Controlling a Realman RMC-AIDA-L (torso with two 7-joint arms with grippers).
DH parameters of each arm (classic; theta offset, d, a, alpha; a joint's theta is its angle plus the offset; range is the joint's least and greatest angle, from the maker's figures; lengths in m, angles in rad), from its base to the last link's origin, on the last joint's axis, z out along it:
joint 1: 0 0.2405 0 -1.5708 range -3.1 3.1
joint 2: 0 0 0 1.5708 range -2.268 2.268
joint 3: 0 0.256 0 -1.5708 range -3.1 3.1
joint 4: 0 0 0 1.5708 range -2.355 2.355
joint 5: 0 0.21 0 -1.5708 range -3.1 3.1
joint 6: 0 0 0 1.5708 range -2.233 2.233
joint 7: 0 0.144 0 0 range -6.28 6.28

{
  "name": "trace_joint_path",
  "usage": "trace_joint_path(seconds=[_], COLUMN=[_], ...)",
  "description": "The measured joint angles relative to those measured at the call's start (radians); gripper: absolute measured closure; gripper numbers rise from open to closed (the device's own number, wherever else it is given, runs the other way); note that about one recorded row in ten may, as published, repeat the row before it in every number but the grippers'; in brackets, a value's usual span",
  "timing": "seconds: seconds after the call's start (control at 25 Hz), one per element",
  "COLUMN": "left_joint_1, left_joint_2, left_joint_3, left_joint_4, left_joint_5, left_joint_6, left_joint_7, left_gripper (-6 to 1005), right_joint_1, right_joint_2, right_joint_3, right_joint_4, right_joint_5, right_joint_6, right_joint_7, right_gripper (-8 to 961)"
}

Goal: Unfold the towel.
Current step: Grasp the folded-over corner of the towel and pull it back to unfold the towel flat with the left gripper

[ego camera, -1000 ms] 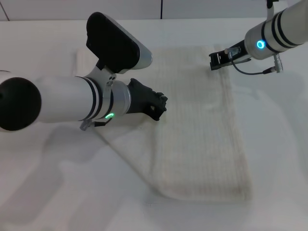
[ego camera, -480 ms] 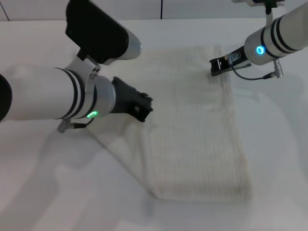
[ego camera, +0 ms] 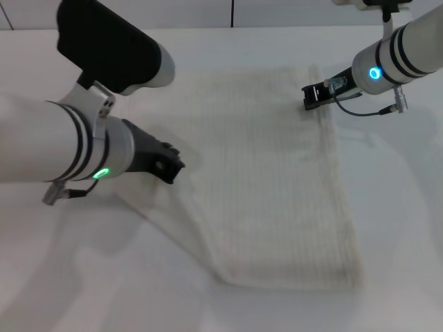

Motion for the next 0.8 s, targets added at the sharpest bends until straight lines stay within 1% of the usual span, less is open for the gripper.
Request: trace_joint_path(seconds=[0.04, 0.16, 0.2, 0.32, 0.72, 0.8], left_joint_1=[0.007, 0.007, 0.023, 0.039, 0.093, 0.120], left_joint_2=[0.000, 0.000, 0.000, 0.002, 0.004, 0.006], left_joint_3=[0.003, 0.003, 0.012, 0.013, 0.012, 0.002], left_joint_4=[-0.022, -0.022, -0.065, -0.093, -0.140, -0.165], left_joint_5=[0.022, 0.022, 0.059, 0.066, 0.069, 0.069], left_joint_6=[-0.023, -0.023, -0.077, -0.134, -0.197, -0.211], left_joint_7=[-0.017, -0.017, -0.055, -0.096, -0.147, -0.151], left_gripper=[942, 942, 942, 942, 943, 943], right_joint_1=[0.000, -0.002, -0.003, -0.004, -0.008, -0.009], right_joint_2=[0.000, 0.000, 0.000, 0.000, 0.000, 0.000], right_joint_3=[0.000, 0.000, 0.000, 0.000, 0.000, 0.000], right_joint_4=[0.000, -0.002, -0.002, -0.003, -0.004, -0.005], right_joint_5=[0.000, 0.000, 0.000, 0.000, 0.000, 0.000], right_joint_6=[0.000, 0.000, 0.000, 0.000, 0.000, -0.004], right_joint_7=[0.000, 0.000, 0.000, -0.001, -0.001, -0.001], right_gripper=[904, 902, 901, 900, 895, 893])
